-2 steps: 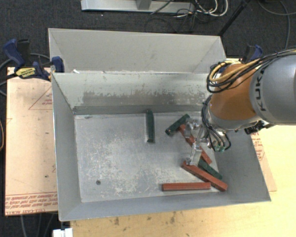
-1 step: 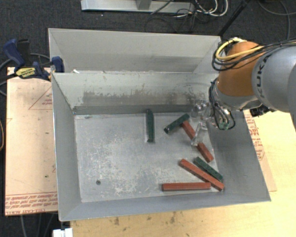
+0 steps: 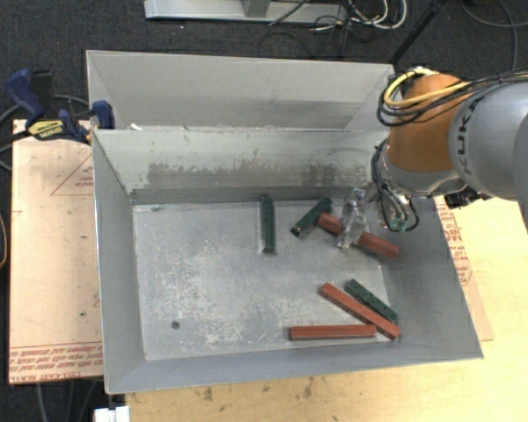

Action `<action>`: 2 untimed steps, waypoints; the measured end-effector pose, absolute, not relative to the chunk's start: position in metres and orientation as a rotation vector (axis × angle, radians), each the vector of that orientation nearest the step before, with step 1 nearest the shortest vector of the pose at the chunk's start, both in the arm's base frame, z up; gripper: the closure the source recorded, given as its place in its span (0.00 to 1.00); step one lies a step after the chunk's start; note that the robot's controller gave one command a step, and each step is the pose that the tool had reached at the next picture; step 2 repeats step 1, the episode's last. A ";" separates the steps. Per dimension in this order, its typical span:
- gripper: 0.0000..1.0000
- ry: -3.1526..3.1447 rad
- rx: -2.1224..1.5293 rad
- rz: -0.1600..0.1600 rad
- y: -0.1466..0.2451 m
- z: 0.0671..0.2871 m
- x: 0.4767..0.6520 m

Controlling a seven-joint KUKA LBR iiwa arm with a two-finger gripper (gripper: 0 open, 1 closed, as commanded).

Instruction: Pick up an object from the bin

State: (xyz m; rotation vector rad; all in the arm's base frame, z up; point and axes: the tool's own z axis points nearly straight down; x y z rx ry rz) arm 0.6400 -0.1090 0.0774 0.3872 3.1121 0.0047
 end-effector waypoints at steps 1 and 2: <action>1.00 3.099 0.434 0.000 -0.115 0.232 0.623; 1.00 3.099 0.434 0.000 -0.115 0.232 0.623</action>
Offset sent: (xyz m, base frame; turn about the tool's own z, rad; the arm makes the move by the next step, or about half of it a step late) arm -0.0192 -0.0070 0.1489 0.0333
